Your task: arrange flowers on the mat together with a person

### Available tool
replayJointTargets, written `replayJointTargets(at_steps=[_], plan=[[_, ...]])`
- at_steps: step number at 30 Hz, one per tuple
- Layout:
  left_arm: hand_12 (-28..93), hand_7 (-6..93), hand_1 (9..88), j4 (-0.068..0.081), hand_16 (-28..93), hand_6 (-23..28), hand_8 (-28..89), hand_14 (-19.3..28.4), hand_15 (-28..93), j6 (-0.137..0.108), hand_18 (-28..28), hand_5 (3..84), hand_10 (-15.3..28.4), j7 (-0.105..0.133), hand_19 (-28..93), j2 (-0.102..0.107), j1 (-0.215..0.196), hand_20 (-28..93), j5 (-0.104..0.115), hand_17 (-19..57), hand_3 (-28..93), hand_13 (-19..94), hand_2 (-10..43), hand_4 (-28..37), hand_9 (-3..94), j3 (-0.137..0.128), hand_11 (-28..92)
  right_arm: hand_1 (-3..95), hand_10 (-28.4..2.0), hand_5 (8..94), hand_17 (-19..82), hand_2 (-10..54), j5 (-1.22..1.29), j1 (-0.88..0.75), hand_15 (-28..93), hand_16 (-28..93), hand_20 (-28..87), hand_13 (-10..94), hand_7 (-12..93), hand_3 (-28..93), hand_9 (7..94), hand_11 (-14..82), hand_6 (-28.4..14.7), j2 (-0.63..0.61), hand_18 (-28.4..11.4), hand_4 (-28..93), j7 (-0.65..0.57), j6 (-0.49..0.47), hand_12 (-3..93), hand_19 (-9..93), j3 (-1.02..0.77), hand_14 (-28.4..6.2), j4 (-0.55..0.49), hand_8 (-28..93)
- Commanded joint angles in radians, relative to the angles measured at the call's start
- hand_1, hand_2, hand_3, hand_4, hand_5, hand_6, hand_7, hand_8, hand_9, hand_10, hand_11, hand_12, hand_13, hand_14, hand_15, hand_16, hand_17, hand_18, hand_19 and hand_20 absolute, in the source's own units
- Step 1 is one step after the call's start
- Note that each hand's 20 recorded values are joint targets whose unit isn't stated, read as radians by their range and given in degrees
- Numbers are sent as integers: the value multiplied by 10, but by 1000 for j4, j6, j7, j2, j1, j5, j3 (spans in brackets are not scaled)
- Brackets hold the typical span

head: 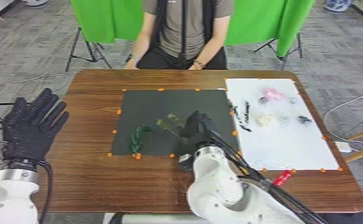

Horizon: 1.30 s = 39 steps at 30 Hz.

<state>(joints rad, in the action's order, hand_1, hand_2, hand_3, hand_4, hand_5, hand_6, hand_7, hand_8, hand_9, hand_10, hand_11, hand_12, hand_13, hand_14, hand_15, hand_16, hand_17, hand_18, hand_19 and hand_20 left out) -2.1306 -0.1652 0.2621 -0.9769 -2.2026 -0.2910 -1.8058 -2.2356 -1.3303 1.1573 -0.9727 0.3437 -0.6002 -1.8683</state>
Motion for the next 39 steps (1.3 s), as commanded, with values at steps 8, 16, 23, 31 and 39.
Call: replayJointTargets(at_steps=[8, 16, 23, 31, 39], plan=[[73, 107, 260, 17, -40, 76, -89, 115, 148, 1, 113, 388, 116, -15, 217, -3, -8, 95, 11, -67, 677, 181, 100, -283, 287, 31, 132, 531, -171, 708, 244, -94, -105, -84, 764, 364, 222, 519, 441, 701, 641, 455, -38, 43, -284, -232, 42, -8, 545, 840, 13, -217, 22, 128], [76, 108, 262, 11, -41, 76, -90, 115, 149, -5, 113, 390, 116, -10, 219, -9, -19, 95, 13, -67, 676, 183, 98, -283, 289, 22, 134, 490, -189, 704, 235, -95, -63, -104, 758, 354, 203, 512, 326, 673, 624, 490, -52, 38, -284, -227, 93, -1, 417, 836, -12, -221, 0, 65], [76, 109, 262, 3, -41, 75, -90, 115, 150, 0, 113, 390, 117, 12, 220, -24, -36, 95, 15, -66, 676, 183, 98, -283, 290, 10, 135, 413, -199, 696, 228, -95, -23, -114, 754, 343, 195, 508, 226, 717, 623, 495, -58, -30, -284, -207, 110, 5, 329, 832, -22, -223, -60, -103], [76, 109, 263, -4, -42, 75, -90, 116, 151, -4, 113, 390, 117, 22, 219, -31, -54, 94, 16, -66, 676, 183, 98, -283, 290, -10, 135, 361, -205, 687, 226, -12, -14, -173, 751, 340, 190, 506, 205, 720, 634, 478, -66, -111, -284, -194, 97, -5, 318, 831, -57, -229, -113, -122], [76, 109, 265, 5, -42, 76, -91, 116, 152, -4, 113, 391, 117, 0, 219, -24, -32, 95, 18, -66, 676, 183, 98, -283, 291, 4, 137, 361, -205, 734, 226, 60, 55, -180, 749, 346, 186, 511, 218, 726, 648, 476, -52, -96, -284, -196, 104, -94, 326, 830, -56, -231, -132, -86]])
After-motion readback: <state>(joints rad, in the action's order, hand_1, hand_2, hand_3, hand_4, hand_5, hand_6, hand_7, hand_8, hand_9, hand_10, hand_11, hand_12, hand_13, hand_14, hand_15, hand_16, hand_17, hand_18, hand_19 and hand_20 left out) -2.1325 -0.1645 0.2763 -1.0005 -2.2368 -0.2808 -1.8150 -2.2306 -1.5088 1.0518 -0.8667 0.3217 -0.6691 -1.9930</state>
